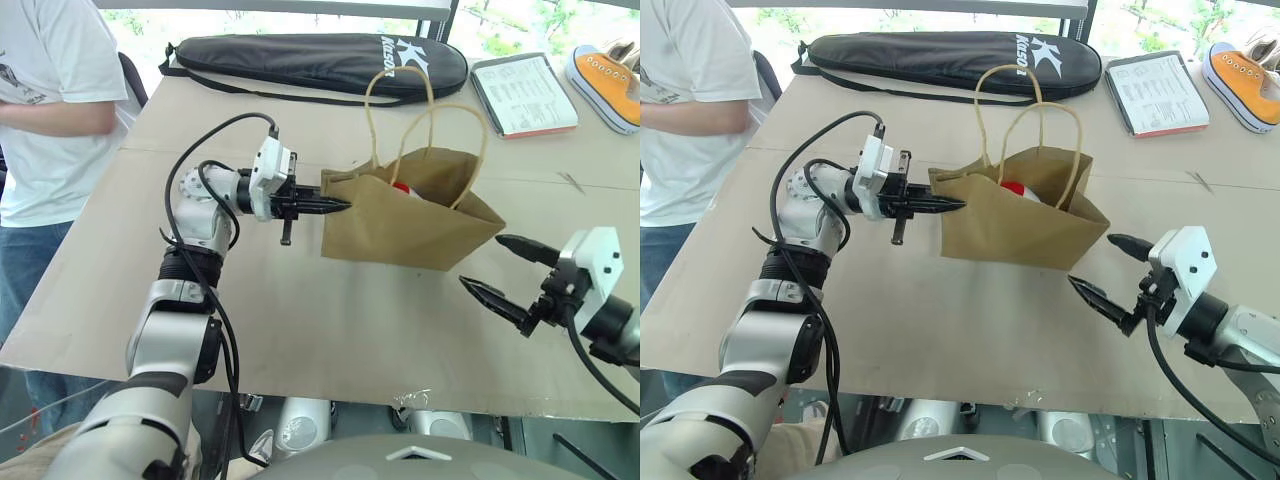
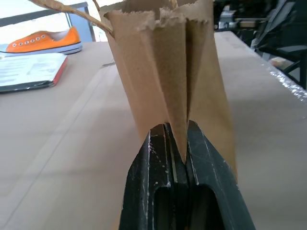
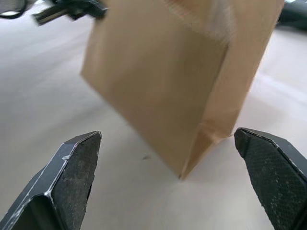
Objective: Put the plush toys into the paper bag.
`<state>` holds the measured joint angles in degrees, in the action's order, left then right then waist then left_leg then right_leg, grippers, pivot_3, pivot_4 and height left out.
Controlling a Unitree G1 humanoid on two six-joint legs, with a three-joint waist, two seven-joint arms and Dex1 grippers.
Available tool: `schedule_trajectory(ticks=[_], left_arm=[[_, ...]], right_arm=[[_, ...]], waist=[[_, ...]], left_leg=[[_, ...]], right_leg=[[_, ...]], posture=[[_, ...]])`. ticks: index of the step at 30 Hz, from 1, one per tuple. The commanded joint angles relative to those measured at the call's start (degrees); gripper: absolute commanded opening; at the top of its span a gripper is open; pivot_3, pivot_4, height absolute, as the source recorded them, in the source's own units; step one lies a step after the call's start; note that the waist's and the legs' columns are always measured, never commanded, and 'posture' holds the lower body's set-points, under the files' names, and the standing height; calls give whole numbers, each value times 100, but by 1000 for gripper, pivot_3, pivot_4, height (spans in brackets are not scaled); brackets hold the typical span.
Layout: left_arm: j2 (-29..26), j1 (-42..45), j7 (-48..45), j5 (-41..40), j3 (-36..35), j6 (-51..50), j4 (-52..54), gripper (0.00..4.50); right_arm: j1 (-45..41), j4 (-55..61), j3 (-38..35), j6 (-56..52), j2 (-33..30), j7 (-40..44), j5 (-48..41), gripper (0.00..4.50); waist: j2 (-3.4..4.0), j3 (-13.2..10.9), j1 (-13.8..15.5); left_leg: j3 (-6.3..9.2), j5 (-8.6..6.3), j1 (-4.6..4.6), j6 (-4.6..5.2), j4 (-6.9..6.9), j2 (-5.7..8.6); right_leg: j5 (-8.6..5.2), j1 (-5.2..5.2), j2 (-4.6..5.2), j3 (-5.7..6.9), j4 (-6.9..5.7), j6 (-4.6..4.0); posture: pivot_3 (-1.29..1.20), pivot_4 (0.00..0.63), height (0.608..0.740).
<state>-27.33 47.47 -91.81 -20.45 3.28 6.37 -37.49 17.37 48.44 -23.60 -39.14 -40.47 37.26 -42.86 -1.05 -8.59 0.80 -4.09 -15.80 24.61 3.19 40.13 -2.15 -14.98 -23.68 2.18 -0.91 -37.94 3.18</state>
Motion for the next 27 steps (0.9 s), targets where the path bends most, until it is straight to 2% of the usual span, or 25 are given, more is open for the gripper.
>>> schedule_trajectory(ticks=[1, 2, 3, 5, 10, 15, 20, 27], left_arm=[[-202, -2, -69, 21, 90, -33, -51, 770], [-227, -55, -69, 14, 40, -48, -4, 770], [-243, -94, -46, 1, -7, -104, 38, 1404], [-319, -164, 132, -17, -118, -329, 174, 2051], [-757, -664, 658, -205, -413, -1368, 1114, 4386], [-1469, -1975, 1174, -453, -731, -2620, 2676, 4386], [-1928, -3309, 1783, -1151, -1624, -3760, 4096, 4386], [-2154, -4765, 2318, -1694, -2596, -4429, 5165, 4386]], right_arm=[[333, 146, -440, 240, -177, 306, -17, 4500], [430, 132, -554, 273, -197, 367, -47, 4500], [506, 122, -650, 303, -202, 414, -75, 4500], [662, 87, -873, 347, -229, 533, -115, 4500], [978, 12, -1450, 469, -291, 855, -181, 4500], [1342, -223, -2098, 634, -287, 1302, -264, 4500], [1770, -607, -2864, 781, -317, 1884, -316, 4500], [2053, -956, -3171, 898, -405, 2267, -151, 4500]], waist=[[-1, 0, -8], [0, 0, -9], [0, 0, -7], [0, 1, -3], [1, 0, -21], [8, 5, -23], [5, 5, 3], [7, 5, 2]], left_leg=[[0, -1, 0, 1, 0, -1], [1, 0, -1, 0, 0, -2], [0, 0, -3, 1, 0, -3], [1, 0, -3, 0, 0, -5], [2, 0, -2, 0, 0, -14], [-2, 1, -10, -5, -1, -19], [2, -1, -10, -2, -1, -21], [-6, -5, -55, 2, -7, -14]], right_leg=[[0, 0, 0, 0, 0, 0], [0, 0, -1, 1, -1, 0], [0, 0, -1, 1, -3, 0], [0, 0, -1, 2, -4, 0], [0, -1, -1, 0, -4, 0], [0, 2, 1, -5, -5, 0], [-1, 8, 13, 7, -4, 0], [-3, 43, 42, 14, -4, -3]], posture=[[0, 150, 740], [0, 150, 740], [0, 150, 740], [0, 150, 740], [0, 150, 740], [0, 150, 740], [0, 150, 740], [0, 150, 740]])
